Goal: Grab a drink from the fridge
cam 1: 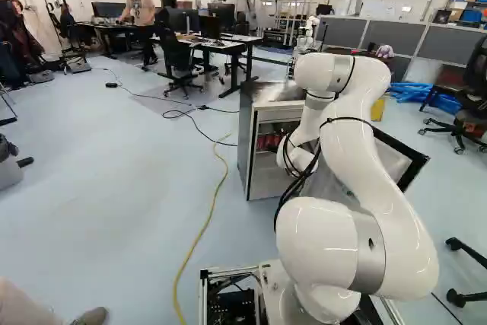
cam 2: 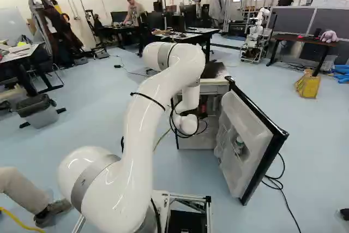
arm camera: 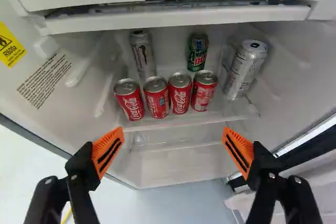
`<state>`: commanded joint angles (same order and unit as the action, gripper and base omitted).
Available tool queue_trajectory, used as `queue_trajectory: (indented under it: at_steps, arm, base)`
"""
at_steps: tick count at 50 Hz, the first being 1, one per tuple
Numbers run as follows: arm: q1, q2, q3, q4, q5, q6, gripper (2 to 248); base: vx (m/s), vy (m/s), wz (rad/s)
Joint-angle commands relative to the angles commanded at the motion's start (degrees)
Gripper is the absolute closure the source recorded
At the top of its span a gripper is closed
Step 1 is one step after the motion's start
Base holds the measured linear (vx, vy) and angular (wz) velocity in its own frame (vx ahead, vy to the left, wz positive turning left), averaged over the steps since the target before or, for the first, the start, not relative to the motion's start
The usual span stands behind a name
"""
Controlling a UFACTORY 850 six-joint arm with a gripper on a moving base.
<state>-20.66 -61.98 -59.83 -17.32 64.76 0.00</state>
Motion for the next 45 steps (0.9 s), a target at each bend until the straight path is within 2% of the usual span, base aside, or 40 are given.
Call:
queue_trajectory:
  at_steps: [15, 16, 20, 21, 26, 27, 31, 32, 36, 37, 42, 43, 45]
  arm:
    - [0.01, -0.07, -0.13, 0.0, 0.0, 0.0, 3]
    - [0.01, -0.07, -0.13, 0.0, 0.0, 0.0, 14]
    - [0.01, -0.07, -0.13, 0.0, 0.0, 0.0, 14]
    - [0.01, -0.07, -0.13, 0.0, 0.0, 0.0, 27]
    - [0.01, -0.07, -0.13, 0.0, 0.0, 0.0, 27]
    - [0.01, -0.07, -0.13, 0.0, 0.0, 0.0, 39]
    - [0.01, -0.07, -0.13, 0.0, 0.0, 0.0, 39]
    - [0.01, -0.07, -0.13, 0.0, 0.0, 0.0, 51]
    - [0.01, -0.07, -0.13, 0.0, 0.0, 0.0, 51]
    - [0.01, -0.07, -0.13, 0.0, 0.0, 0.0, 63]
    - [0.01, -0.07, -0.13, 0.0, 0.0, 0.0, 63]
    - [0.01, -0.07, -0.13, 0.0, 0.0, 0.0, 75]
    - [0.01, -0.07, -0.13, 0.0, 0.0, 0.0, 75]
  base:
    - [0.0, 0.0, 0.0]
    - [0.0, 0.0, 0.0]
    - [0.0, 0.0, 0.0]
    - [0.0, 0.0, 0.0]
    - [0.0, 0.0, 0.0]
    - [0.0, 0.0, 0.0]
    - [0.0, 0.0, 0.0]
    - [0.0, 0.0, 0.0]
    - [0.0, 0.0, 0.0]
    - [0.0, 0.0, 0.0]
    - [0.0, 0.0, 0.0]
    - [0.0, 0.0, 0.0]
    - [0.0, 0.0, 0.0]
